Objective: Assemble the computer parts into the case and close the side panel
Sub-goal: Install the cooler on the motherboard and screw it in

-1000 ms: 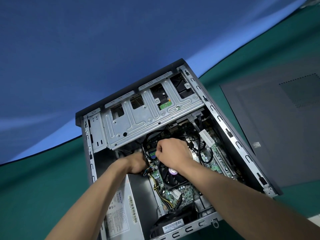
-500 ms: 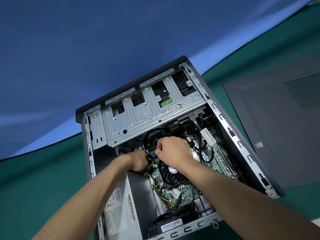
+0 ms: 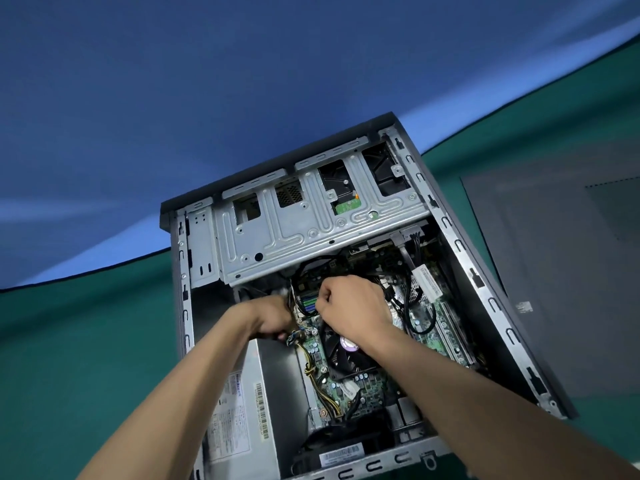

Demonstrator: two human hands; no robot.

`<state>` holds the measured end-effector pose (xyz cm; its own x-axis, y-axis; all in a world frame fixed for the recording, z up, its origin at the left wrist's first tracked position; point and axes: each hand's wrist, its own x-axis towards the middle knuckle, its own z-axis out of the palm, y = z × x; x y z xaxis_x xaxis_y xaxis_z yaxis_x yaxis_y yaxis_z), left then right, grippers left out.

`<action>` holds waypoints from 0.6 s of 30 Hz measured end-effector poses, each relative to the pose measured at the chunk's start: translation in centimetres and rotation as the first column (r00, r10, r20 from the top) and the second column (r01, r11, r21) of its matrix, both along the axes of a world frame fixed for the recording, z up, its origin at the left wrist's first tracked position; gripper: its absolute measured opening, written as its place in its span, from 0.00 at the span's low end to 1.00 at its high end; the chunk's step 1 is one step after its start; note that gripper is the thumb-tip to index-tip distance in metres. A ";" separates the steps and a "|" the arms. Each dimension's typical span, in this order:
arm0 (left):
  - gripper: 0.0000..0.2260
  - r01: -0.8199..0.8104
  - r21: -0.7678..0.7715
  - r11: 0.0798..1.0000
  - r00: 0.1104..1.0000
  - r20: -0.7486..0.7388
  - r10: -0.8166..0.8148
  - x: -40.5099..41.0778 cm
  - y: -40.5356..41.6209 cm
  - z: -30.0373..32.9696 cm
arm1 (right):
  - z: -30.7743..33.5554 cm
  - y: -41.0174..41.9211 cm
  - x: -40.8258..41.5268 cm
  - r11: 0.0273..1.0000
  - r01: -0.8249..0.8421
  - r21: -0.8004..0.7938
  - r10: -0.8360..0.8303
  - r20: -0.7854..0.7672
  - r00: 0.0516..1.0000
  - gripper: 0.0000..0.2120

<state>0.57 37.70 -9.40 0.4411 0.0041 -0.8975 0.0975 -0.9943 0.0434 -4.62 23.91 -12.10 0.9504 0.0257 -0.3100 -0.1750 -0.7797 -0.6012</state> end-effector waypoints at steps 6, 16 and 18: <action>0.13 0.013 -0.050 0.999 0.998 -0.054 -0.016 -0.2 -0.6 0.2 | 0.1 0.1 -0.1 1.000 -0.009 -0.007 0.009 -0.010 1.000 0.09; 0.10 -0.093 -0.015 0.996 0.996 -0.002 0.093 -0.1 -0.2 -0.3 | 0.1 0.1 0.0 1.000 -0.006 -0.027 0.005 -0.014 1.000 0.09; 0.12 -0.112 -0.005 0.994 0.994 0.010 0.112 -0.1 0.0 -0.4 | 0.1 0.1 0.1 1.000 -0.008 -0.027 0.008 -0.019 1.000 0.09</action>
<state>0.45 37.68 -9.79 0.4475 0.0501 -0.8929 0.2079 -0.9769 0.0494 -4.57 23.98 -12.03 0.9443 0.0249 -0.3282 -0.1794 -0.7969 -0.5769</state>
